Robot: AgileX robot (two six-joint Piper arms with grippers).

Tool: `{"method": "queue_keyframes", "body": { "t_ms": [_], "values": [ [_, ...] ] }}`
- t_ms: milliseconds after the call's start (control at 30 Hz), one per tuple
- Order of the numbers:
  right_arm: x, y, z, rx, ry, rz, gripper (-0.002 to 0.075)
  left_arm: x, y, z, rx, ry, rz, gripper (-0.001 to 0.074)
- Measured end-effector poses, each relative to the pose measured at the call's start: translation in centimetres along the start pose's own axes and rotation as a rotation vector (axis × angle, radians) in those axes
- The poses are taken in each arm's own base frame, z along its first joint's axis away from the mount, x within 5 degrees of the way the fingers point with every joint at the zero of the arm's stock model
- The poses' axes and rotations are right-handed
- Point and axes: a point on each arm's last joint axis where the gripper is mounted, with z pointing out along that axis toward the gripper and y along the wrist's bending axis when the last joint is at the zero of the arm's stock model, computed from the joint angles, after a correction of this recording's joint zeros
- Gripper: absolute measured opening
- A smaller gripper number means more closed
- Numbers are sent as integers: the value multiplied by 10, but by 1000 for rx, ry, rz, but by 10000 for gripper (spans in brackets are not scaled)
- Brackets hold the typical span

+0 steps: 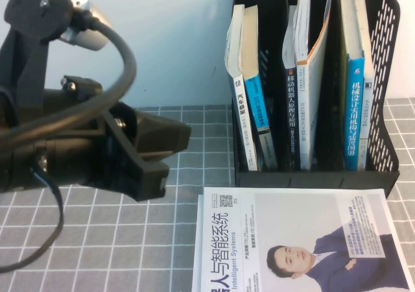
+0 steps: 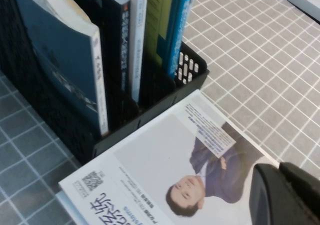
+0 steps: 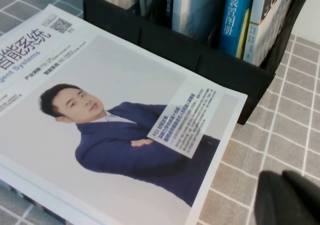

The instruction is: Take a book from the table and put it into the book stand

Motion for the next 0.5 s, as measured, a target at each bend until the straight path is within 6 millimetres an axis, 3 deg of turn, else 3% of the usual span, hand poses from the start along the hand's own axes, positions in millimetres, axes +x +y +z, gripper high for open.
{"method": "queue_keyframes", "body": {
  "t_ms": [167, 300, 500],
  "values": [
    [0, 0, 0, 0, -2, 1, -3, 1, -4, -9, 5, -11, 55, 1],
    [0, 0, 0, 0, -2, 3, -3, 2, 3, -44, -106, -110, 236, 0],
    [0, 1, 0, -9, -6, 15, -3, 46, 19, -91, -411, -345, 293, 0]
  ]
}}
